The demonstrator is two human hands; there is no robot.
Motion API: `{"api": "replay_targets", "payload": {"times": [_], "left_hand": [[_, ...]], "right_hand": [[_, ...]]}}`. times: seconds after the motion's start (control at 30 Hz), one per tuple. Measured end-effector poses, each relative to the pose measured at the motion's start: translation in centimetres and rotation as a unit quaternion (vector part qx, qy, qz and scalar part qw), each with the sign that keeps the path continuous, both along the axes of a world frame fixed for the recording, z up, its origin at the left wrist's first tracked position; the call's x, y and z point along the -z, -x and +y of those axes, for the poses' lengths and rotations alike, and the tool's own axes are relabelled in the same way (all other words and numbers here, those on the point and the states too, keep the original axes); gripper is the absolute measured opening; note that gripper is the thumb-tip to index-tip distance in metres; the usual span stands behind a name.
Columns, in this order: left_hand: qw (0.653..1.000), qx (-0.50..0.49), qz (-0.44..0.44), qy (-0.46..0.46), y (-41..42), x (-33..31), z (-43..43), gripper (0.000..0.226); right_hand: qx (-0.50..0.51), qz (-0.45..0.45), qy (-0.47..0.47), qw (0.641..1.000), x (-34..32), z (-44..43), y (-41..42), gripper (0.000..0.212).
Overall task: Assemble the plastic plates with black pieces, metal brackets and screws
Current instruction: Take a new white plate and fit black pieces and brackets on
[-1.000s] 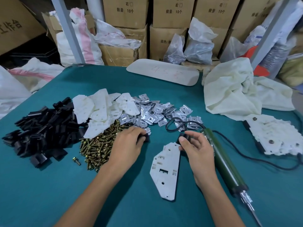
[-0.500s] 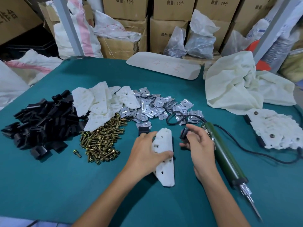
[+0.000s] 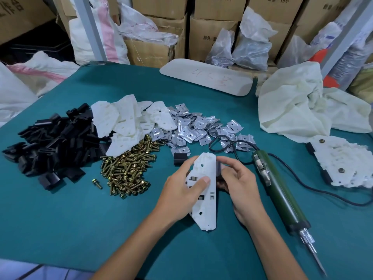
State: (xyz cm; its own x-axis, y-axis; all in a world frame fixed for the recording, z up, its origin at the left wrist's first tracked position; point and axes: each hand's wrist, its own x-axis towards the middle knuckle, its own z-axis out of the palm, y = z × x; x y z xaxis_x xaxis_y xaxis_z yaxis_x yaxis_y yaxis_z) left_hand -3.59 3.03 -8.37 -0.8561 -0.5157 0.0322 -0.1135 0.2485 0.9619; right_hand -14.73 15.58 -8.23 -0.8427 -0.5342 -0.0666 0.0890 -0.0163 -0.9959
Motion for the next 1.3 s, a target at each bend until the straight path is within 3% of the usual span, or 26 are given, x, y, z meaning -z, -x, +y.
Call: {"api": "replay_targets", "payload": {"times": [0.17, 0.4, 0.5, 0.6, 0.73, 0.87, 0.97, 1.1, 1.17, 1.23, 1.3], "left_hand": [[0.999, 0.011, -0.01, 0.03, 0.3, -0.1, 0.2, 0.047], [0.999, -0.015, -0.033, 0.033, 0.2, 0.0, 0.1, 0.044], [0.998, -0.017, -0.053, 0.036, 0.4, -0.2, 0.3, 0.041], [0.997, -0.012, -0.058, 0.049, 0.5, -0.4, 0.3, 0.047], [0.997, -0.012, -0.06, 0.05, 0.5, -0.7, 0.3, 0.046], [0.997, -0.005, -0.062, 0.04, 0.4, -0.7, 0.3, 0.044], [0.997, -0.009, -0.06, 0.04, 0.4, -0.7, 0.2, 0.048], [0.997, -0.003, -0.055, 0.048, 0.4, -0.7, 0.3, 0.052], [0.997, -0.001, -0.052, 0.051, 0.3, -0.6, 0.2, 0.054], [0.997, -0.007, -0.053, 0.05, 0.4, -0.5, 0.2, 0.056], [0.998, -0.019, -0.042, 0.03, 0.4, -0.4, 0.1, 0.052]], "right_hand": [[0.04, 0.021, 0.027, 0.999, -0.3, 0.0, -0.2, 0.014], [0.034, 0.095, -0.018, 0.995, -0.7, -0.2, -0.6, 0.015], [0.033, 0.201, -0.08, 0.976, -2.1, -0.7, -0.3, 0.018], [-0.028, 0.358, -0.161, 0.919, -4.5, -2.9, -0.2, 0.012], [-0.184, 0.466, -0.283, 0.818, -7.9, -7.7, 0.0, 0.015], [-0.311, 0.478, -0.458, 0.682, -9.2, -11.8, 1.1, 0.025], [-0.382, 0.426, -0.519, 0.635, -9.0, -13.3, 1.8, 0.04], [-0.403, 0.406, -0.512, 0.64, -8.3, -13.9, 2.4, 0.034], [-0.386, 0.418, -0.49, 0.66, -8.3, -13.7, 2.7, 0.025], [-0.344, 0.416, -0.444, 0.715, -8.8, -12.6, 3.1, 0.02], [-0.283, 0.367, -0.347, 0.816, -9.8, -10.6, 3.6, 0.017]]}}
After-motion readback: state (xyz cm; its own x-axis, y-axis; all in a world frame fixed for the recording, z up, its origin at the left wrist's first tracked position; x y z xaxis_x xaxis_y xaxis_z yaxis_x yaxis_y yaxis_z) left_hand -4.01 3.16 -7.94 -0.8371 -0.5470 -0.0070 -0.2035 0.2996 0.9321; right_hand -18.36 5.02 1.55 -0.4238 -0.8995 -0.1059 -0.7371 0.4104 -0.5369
